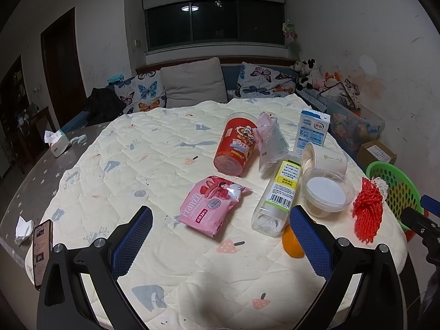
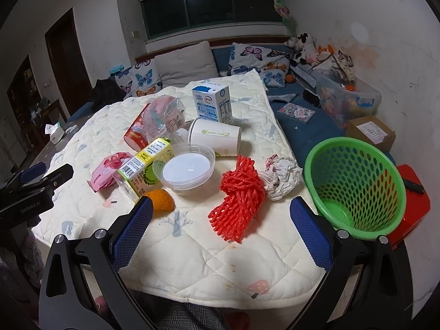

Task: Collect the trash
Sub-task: 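Reach the right tool to the red net bag and close on it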

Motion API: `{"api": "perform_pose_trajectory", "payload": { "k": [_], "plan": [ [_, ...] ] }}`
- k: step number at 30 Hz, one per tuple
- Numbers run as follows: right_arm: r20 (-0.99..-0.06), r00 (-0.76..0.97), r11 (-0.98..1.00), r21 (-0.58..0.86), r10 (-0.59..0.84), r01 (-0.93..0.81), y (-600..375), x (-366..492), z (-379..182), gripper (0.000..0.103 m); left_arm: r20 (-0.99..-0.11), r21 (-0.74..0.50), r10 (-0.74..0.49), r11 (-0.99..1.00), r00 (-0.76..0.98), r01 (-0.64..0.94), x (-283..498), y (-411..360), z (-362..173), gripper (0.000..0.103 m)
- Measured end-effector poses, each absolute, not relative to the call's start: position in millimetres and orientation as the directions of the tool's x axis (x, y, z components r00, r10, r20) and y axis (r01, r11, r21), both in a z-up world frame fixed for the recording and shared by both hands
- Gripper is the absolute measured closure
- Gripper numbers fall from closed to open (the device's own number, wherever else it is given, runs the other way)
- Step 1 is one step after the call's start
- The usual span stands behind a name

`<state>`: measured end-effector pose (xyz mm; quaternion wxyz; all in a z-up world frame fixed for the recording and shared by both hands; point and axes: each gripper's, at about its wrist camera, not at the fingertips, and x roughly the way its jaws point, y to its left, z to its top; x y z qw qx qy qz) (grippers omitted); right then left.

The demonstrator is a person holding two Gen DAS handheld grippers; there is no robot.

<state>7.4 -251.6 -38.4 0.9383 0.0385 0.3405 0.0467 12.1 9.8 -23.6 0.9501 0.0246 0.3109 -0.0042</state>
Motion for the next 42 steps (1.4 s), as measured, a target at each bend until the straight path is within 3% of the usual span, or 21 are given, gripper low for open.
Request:
{"api": "perform_pose_trajectory", "payload": {
  "k": [25, 31, 37, 42],
  "plan": [
    [-0.685, 0.724, 0.995, 0.098, 0.083, -0.022, -276.6, 44.8, -67.8, 0.005, -0.640, 0.022, 0.006, 1.000, 0.768, 0.010, 39.0, 23.7, -29.6, 0.006],
    [-0.704, 0.704, 0.992, 0.123, 0.096, -0.011, -284.8, 55.1, -78.2, 0.010, -0.655, 0.027, 0.003, 0.999, 0.755, 0.019, 46.4, 20.5, -35.0, 0.006],
    [-0.720, 0.682, 0.989, 0.147, 0.127, -0.029, -283.7, 64.1, -86.1, 0.024, -0.670, 0.029, 0.001, 0.999, 0.742, 0.024, 54.4, 18.0, -40.1, 0.006],
    [-0.719, 0.683, 0.986, 0.167, 0.129, -0.010, -291.9, 69.7, -86.3, 0.026, -0.678, 0.026, -0.001, 0.999, 0.735, 0.024, 60.0, 18.3, -43.7, 0.006]
  ]
}}
